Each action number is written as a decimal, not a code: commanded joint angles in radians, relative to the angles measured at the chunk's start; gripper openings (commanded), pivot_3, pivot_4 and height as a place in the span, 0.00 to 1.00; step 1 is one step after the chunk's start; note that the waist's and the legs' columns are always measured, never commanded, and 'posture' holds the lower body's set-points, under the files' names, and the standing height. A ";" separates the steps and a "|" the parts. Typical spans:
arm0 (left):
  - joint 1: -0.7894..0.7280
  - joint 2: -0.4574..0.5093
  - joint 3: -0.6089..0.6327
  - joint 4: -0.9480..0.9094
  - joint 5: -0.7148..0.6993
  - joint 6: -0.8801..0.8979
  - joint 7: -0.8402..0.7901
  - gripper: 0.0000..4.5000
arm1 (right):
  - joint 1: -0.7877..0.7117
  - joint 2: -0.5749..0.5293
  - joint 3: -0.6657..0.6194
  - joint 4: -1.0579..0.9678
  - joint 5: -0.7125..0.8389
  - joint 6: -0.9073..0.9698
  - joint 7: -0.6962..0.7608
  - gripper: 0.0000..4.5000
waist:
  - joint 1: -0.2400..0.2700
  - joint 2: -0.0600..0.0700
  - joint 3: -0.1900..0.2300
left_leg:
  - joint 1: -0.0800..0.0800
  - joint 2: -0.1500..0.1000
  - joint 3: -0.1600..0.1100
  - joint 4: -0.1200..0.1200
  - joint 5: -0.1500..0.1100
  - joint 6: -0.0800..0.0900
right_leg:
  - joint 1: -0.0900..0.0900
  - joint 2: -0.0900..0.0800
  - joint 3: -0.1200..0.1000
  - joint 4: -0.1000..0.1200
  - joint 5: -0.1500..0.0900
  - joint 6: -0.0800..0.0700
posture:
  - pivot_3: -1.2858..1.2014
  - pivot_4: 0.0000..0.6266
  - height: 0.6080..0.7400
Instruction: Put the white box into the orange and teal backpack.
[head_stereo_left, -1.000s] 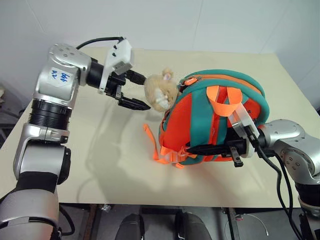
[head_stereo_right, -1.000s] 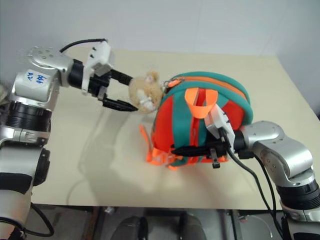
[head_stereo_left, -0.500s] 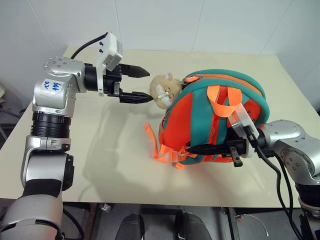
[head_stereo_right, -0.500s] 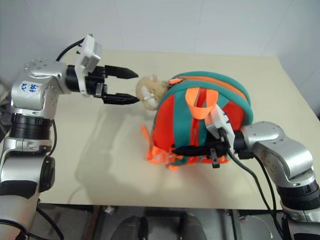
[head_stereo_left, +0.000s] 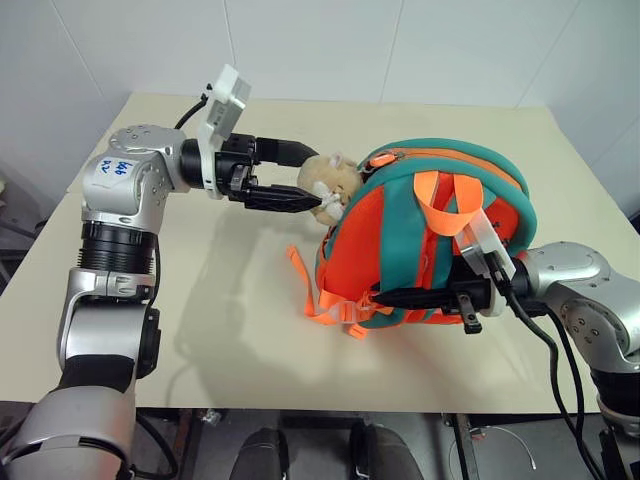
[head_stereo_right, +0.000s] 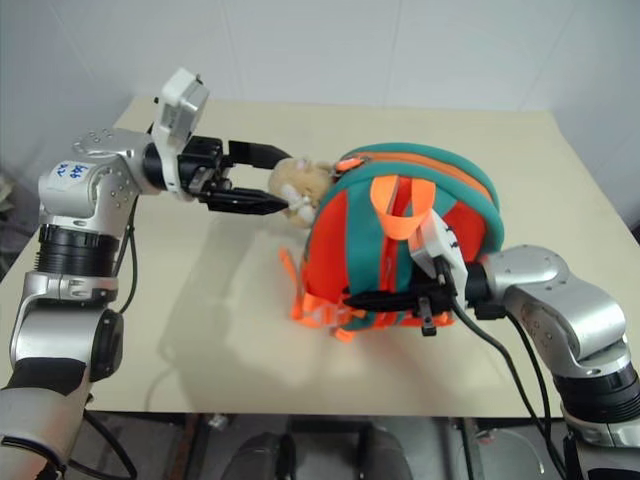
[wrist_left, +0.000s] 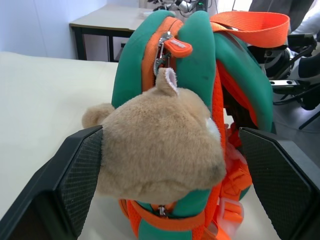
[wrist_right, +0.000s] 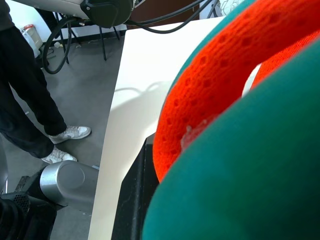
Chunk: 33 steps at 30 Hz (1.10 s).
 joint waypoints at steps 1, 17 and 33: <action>-0.037 -0.034 -0.027 0.043 0.044 -0.057 0.039 1.00 | -0.010 -0.006 -0.025 -0.026 0.012 -0.010 -0.005 0.15 | 0.005 0.000 0.000 | 0.000 0.000 0.000 0.000 0.000 0.000 | 0.000 0.000 0.000 0.000 0.000 0.000 | 0.52 0.24 1.00; -0.065 -0.089 -0.072 -0.006 0.081 -0.046 0.063 0.27 | -0.024 0.007 -0.013 -0.017 0.004 -0.014 -0.024 0.15 | 0.005 0.000 0.000 | 0.000 0.000 0.000 0.000 0.000 0.000 | 0.000 0.000 0.000 0.000 0.000 0.000 | 0.52 0.24 1.00; -0.101 0.096 0.003 -0.243 0.012 0.264 0.161 0.21 | -0.006 0.002 -0.011 0.000 -0.017 -0.034 -0.015 0.15 | -0.001 0.000 0.000 | 0.000 0.000 -0.002 -0.001 0.000 0.000 | 0.000 0.000 0.000 0.000 0.000 0.000 | 0.52 0.24 1.00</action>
